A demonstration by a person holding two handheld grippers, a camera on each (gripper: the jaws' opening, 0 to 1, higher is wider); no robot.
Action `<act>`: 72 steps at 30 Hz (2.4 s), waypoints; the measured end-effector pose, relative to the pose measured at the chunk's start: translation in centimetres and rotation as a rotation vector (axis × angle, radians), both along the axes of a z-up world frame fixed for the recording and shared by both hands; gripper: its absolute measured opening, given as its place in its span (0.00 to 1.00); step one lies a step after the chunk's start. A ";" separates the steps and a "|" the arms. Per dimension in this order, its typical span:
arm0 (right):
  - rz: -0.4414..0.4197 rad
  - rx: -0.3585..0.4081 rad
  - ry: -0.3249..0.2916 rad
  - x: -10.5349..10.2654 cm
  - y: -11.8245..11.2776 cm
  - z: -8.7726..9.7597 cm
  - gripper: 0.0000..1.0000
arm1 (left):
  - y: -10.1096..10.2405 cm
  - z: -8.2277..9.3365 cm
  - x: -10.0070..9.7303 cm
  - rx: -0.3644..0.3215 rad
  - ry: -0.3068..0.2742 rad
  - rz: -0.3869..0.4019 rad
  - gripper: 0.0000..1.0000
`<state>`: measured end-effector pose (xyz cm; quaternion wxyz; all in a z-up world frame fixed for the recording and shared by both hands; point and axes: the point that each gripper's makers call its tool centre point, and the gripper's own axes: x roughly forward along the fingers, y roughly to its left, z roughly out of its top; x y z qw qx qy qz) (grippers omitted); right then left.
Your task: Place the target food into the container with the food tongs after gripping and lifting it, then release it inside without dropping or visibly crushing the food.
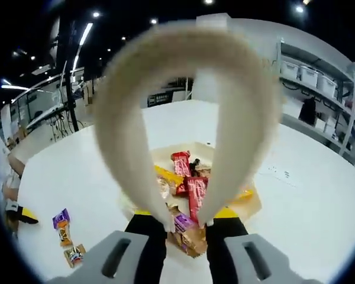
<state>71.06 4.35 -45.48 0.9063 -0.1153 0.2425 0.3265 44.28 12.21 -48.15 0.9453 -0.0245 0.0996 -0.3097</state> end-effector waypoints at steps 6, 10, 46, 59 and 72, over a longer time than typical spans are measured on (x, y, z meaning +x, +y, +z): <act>0.006 -0.019 0.000 -0.3 0.6 -0.7 0.18 | 0.0 -0.1 0.0 0.006 -0.001 -0.002 0.84; 0.011 -0.020 -0.008 -0.2 0.8 -0.7 0.18 | 0.0 0.0 -0.1 0.002 0.000 -0.001 0.85; 0.128 0.156 0.110 -8.9 2.3 1.6 0.20 | 0.0 0.0 0.0 0.002 -0.003 0.000 0.84; 0.208 0.128 0.163 -12.9 4.5 -0.7 0.21 | 0.1 0.0 -0.1 -0.004 -0.004 0.000 0.83; 0.266 0.050 0.147 -15.5 4.8 -2.6 0.21 | 0.1 0.0 -0.1 -0.004 -0.008 -0.004 0.82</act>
